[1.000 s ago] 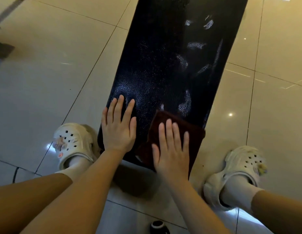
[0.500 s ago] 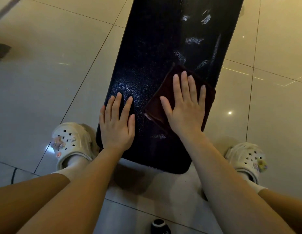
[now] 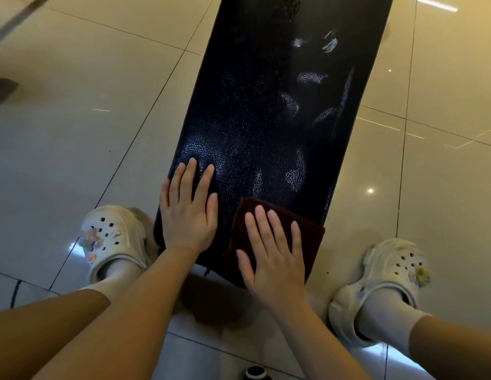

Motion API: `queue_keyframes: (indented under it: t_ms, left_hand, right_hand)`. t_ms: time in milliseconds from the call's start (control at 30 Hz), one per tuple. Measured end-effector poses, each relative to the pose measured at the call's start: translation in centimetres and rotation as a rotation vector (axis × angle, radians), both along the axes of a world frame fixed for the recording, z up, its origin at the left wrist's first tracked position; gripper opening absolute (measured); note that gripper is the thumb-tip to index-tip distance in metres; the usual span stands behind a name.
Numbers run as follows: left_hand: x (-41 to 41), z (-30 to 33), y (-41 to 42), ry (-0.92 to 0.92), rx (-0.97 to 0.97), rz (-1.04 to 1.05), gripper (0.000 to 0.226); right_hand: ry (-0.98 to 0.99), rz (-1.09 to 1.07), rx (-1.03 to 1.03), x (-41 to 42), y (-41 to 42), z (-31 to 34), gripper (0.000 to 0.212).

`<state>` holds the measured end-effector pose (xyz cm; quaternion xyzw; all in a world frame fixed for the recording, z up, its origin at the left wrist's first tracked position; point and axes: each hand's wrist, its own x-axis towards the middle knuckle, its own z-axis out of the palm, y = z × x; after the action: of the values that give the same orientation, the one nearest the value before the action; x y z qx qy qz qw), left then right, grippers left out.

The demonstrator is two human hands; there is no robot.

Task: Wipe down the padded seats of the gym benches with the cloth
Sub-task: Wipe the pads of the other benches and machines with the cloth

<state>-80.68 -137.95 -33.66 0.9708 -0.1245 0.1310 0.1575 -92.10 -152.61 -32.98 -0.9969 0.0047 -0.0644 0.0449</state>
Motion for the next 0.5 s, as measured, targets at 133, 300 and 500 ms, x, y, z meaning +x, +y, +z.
queue_keyframes:
  t_ms: [133, 300, 500]
  left_hand:
    - [0.1, 0.0, 0.1, -0.004, 0.001, -0.007, 0.051]
    - [0.0, 0.0, 0.2, 0.005, 0.01, -0.002, 0.051]
    - [0.1, 0.1, 0.0, 0.011, 0.012, 0.013, 0.051]
  right_hand:
    - [-0.055, -0.066, 0.01, 6.5, -1.3, 1.7, 0.068]
    - [-0.021, -0.027, 0.015, 7.7, -1.8, 2.3, 0.063]
    - [0.028, 0.07, 0.011, -1.8, -0.6, 0.0, 0.059]
